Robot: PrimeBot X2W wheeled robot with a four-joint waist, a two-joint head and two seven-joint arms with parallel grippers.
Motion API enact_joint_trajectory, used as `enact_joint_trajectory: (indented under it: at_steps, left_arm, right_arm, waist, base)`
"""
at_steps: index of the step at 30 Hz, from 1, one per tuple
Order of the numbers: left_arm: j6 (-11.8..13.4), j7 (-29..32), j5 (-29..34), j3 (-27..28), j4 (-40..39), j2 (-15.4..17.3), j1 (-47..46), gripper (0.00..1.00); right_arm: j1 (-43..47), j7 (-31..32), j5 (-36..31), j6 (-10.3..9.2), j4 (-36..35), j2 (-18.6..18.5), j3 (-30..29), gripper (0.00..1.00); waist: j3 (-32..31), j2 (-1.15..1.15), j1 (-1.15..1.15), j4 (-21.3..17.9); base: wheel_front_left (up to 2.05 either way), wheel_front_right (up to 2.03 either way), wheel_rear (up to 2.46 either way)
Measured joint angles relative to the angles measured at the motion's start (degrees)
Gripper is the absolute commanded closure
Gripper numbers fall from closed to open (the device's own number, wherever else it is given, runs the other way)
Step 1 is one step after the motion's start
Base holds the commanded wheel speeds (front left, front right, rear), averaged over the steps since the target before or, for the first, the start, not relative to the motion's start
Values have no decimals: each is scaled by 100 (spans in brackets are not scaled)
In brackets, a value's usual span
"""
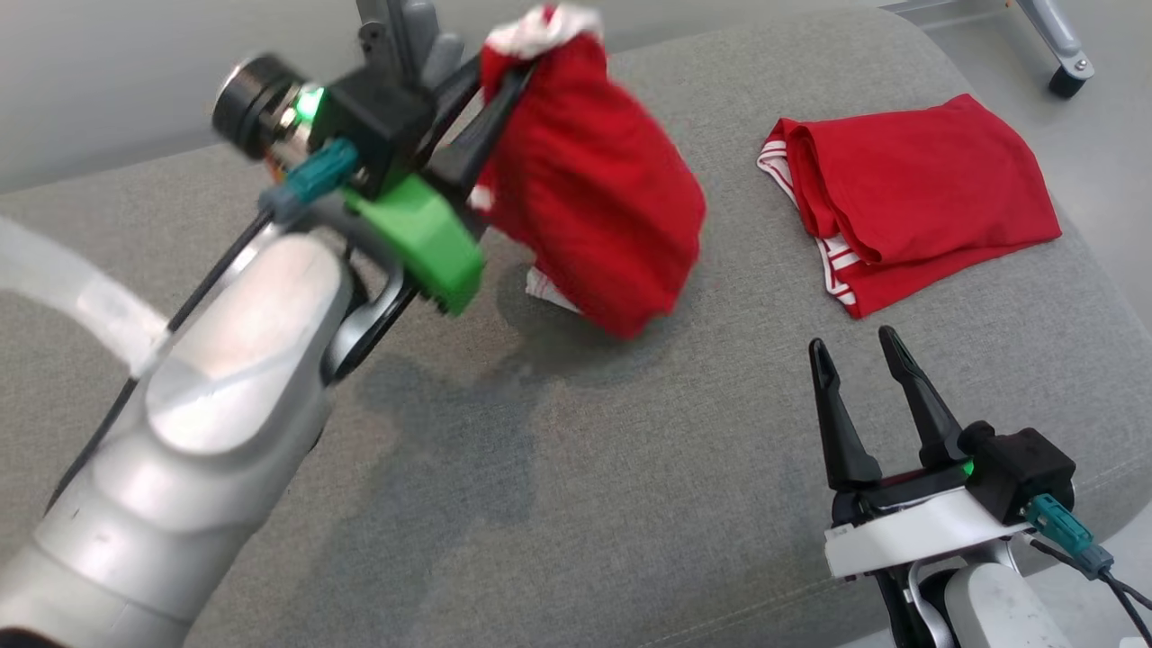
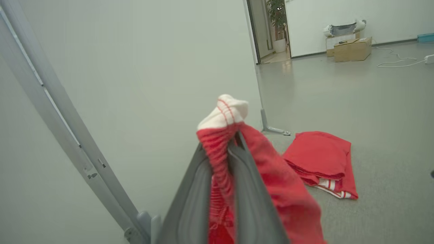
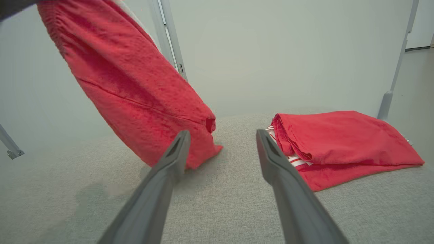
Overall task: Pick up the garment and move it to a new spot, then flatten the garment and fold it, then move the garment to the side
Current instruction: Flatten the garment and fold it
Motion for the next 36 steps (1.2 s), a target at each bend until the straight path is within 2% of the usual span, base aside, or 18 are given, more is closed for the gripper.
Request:
enact_joint_trajectory:
  at_steps: [2,4,13,18,19,20,22,29,32,36]
  left_arm:
    - [1,-181,-45,-36,34,334,547,100]
    - [19,-341,-57,-131,100,504,1082,100]
    - [470,-753,4,-48,30,943,2734,100]
    - [590,-784,-151,377,-282,928,3385,100]
    - [595,-784,-235,431,-292,892,3513,90]
    - [609,-784,-314,486,-270,848,3644,64]
    - [655,-784,-492,598,-154,745,3858,0]
    - [932,-783,-1004,914,191,444,4157,0]
    - [1138,-786,-1180,1258,155,399,4256,0]
    - [1185,-784,-1652,1719,66,272,4344,0]
  right_arm:
    - [37,0,8,0,3,13,-15,0]
    - [64,0,7,0,7,15,-18,0]
    - [198,0,4,0,-16,-190,-124,0]
    - [221,0,4,0,-26,-296,-119,0]
    - [239,0,4,0,-22,-326,-112,0]
    - [252,0,4,0,-21,-345,-107,0]
    - [254,0,5,0,-19,-377,-85,0]
    - [276,0,8,1,10,-488,-19,0]
    - [316,0,11,0,9,-519,-18,0]
    - [324,0,19,0,5,-539,2,0]
  waist:
    - [-4,0,0,12]
    - [9,0,0,48]
    - [27,0,0,402]
    - [-5,0,0,669]
    - [-16,0,0,726]
    - [-28,0,0,785]
    - [-57,0,0,895]
    - [-212,0,0,1187]
    - [-269,0,0,1266]
    - [-276,0,0,1317]
  base:
    - [0,0,0]
    - [0,0,0]
    - [0,0,0]
    - [0,0,0]
    - [0,0,0]
    - [0,0,0]
    - [0,0,0]
    - [0,0,0]
    - [0,0,0]
    - [0,0,0]
